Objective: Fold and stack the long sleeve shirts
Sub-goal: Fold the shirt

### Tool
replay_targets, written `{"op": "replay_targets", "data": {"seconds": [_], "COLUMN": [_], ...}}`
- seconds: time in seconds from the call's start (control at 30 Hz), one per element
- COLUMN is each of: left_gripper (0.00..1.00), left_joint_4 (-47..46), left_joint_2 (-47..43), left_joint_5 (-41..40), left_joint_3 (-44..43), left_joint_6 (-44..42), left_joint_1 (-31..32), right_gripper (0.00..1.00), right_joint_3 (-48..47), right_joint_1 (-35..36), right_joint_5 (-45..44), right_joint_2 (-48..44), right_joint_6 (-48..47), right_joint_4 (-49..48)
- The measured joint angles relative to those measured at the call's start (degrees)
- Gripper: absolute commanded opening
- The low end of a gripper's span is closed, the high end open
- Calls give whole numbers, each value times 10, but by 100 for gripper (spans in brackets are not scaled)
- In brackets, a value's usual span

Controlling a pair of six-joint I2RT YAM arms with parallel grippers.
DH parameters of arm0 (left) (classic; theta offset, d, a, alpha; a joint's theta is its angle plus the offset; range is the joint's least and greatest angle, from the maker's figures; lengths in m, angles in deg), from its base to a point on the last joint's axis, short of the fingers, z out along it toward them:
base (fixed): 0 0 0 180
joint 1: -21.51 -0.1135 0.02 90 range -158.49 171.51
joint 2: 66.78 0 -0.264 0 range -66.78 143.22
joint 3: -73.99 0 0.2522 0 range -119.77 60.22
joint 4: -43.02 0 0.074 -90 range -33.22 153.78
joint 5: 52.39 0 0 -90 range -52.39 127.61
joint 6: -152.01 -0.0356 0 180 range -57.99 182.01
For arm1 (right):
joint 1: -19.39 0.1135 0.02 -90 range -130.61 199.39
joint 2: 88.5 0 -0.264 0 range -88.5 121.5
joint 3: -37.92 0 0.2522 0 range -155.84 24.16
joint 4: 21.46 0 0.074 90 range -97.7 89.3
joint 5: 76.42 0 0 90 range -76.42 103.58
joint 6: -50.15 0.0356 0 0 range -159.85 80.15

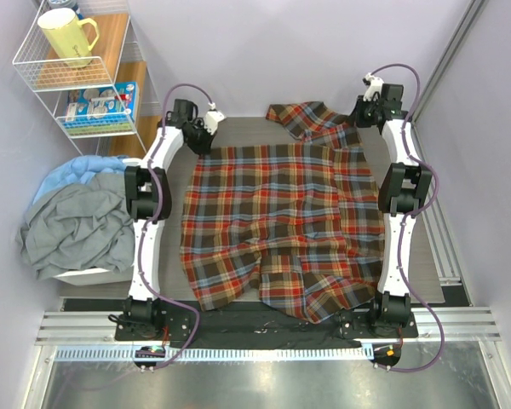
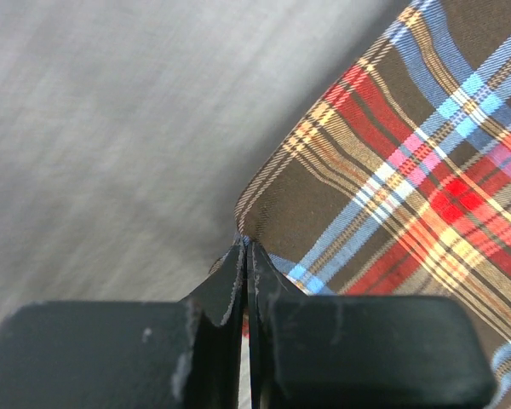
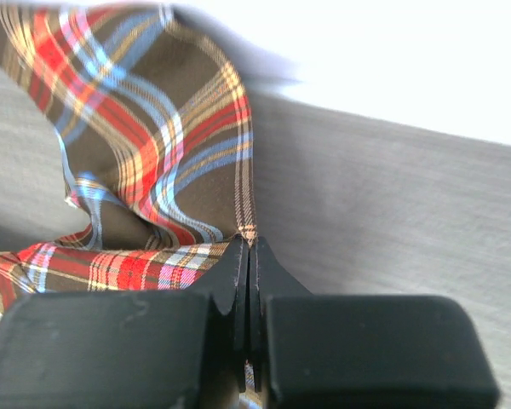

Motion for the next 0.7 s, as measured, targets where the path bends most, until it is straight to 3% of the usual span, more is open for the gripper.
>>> {"op": "replay_targets", "data": {"seconds": [0.33,0.7], "left_gripper": [0,0], "left_joint_4": [-76,-81], "left_joint_2": [-81,-199], "left_joint_5": [-4,43], "left_joint_3": [50,183], "left_joint_6": [18,-58], "left_joint_1": [-9,-21], "right_gripper": [1,1], "right_joint_3": [-1,167], "right_joint_1": [0,-14], "right_joint_5": [-16,26], "right_joint_2": [-21,-215], "right_joint_6": [15,11], "right_joint_4": [-69,-61]}}
